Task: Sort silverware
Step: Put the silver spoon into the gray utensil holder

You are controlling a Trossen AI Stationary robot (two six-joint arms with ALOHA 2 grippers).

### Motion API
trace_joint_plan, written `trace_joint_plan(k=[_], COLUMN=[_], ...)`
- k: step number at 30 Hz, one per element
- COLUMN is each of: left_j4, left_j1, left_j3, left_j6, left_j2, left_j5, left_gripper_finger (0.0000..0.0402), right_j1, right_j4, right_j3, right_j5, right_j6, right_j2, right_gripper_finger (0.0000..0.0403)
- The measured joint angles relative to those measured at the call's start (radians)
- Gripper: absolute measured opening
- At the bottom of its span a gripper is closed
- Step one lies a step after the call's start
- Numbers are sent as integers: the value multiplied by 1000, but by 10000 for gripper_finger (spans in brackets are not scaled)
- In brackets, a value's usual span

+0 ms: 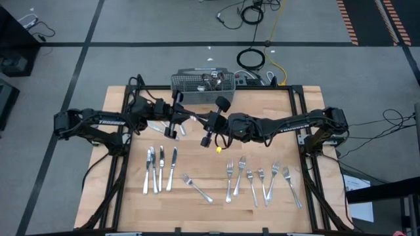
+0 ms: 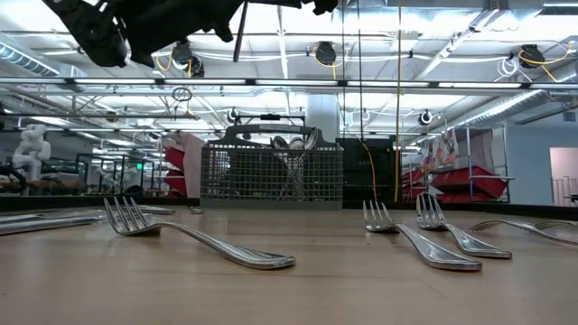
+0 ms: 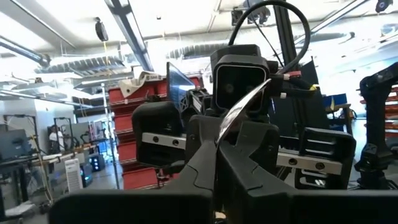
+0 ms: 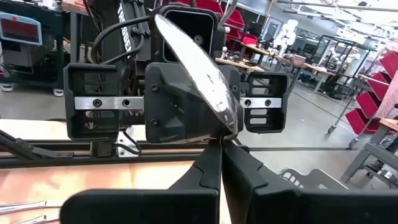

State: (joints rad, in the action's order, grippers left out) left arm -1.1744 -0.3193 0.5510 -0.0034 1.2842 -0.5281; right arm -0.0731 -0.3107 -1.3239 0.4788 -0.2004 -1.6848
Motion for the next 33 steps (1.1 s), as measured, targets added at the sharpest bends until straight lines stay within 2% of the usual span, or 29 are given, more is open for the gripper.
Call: trace_joint_plan(k=[8, 14, 18, 22, 28, 33], left_j4=[19, 14, 8, -40, -384, -394], left_j1=[-60, -164, -243, -325, -408, -418], left_j3=[14, 66, 86, 87, 100, 195], left_j6=[-17, -4, 18, -21, -188, -241], left_j2=[-31, -42, -13, 64, 275, 437], left_j5=[1, 12, 13, 3, -81, -136], left_gripper_finger=[3, 2, 1, 1, 0, 0], right_j1=[3, 22, 28, 25, -15, -57], right_j4=[24, 81, 124, 151, 152, 150], right_j3=[-1, 0, 0, 0, 0, 0], right_j5=[7, 119, 125, 126, 126, 126], right_j6=[-4, -23, 11, 44, 48, 48], right_j2=[0, -1, -1, -1, -1, -1], right_gripper_finger=[0, 1, 0, 0, 0, 0])
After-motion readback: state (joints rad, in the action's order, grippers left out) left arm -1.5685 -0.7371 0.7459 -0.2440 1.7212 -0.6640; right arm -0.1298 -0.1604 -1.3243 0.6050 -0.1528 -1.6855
